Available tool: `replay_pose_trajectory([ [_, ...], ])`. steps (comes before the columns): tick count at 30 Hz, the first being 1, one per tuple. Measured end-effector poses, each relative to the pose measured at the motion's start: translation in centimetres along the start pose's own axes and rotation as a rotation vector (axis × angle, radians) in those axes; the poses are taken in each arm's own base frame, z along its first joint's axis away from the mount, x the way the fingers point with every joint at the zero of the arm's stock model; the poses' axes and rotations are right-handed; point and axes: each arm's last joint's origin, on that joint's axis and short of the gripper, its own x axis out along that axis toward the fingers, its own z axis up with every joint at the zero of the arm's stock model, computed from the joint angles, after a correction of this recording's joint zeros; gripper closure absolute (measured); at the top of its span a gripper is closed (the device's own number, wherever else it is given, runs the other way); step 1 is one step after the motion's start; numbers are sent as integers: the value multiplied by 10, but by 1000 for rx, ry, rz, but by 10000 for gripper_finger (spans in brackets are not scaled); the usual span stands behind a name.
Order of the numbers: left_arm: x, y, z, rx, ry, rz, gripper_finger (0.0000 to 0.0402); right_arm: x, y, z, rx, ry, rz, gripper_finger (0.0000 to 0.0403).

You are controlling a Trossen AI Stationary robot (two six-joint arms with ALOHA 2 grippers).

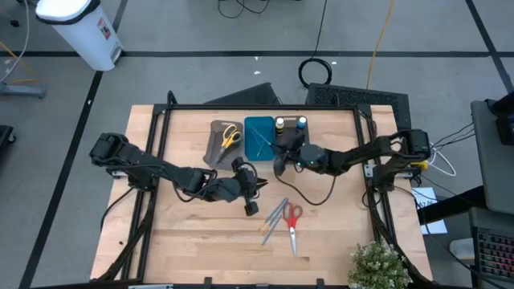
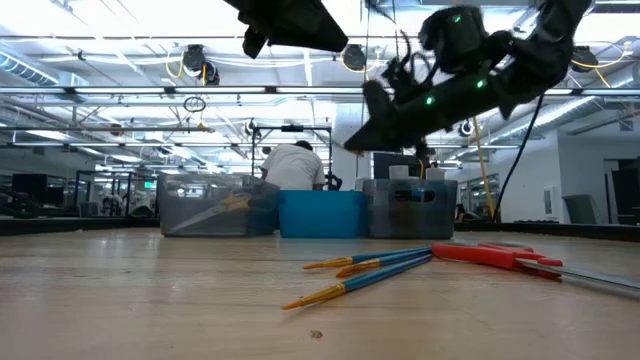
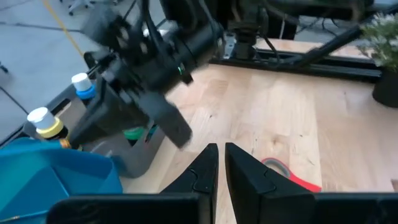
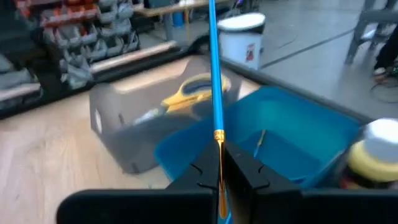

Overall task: Pick & Place Paint Supplies
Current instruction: Put the blue paint brush into the blue bin

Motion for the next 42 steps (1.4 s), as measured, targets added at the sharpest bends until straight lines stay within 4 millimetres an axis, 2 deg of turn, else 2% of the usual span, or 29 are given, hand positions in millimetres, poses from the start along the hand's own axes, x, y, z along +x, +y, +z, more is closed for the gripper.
replay_pose_trajectory([
  [3,1,3,0,-19,3,9,362,12,2,-6,-2,26,16,403],
  [7,2,3,0,-30,6,10,362,21,-1,-13,-15,24,-54,403],
  [11,1,3,-1,-60,16,2,362,23,-4,-13,-11,16,-87,395],
  [24,0,1,-3,-77,34,-1,362,23,-4,-13,34,8,-79,315],
  [29,0,1,-3,-76,34,-1,362,21,3,-11,0,1,7,289],
  [35,0,1,-3,-77,34,-2,362,7,21,3,-77,-41,139,269],
  [42,-2,-7,-6,-77,40,-31,342,-34,48,32,-239,-89,254,255],
])
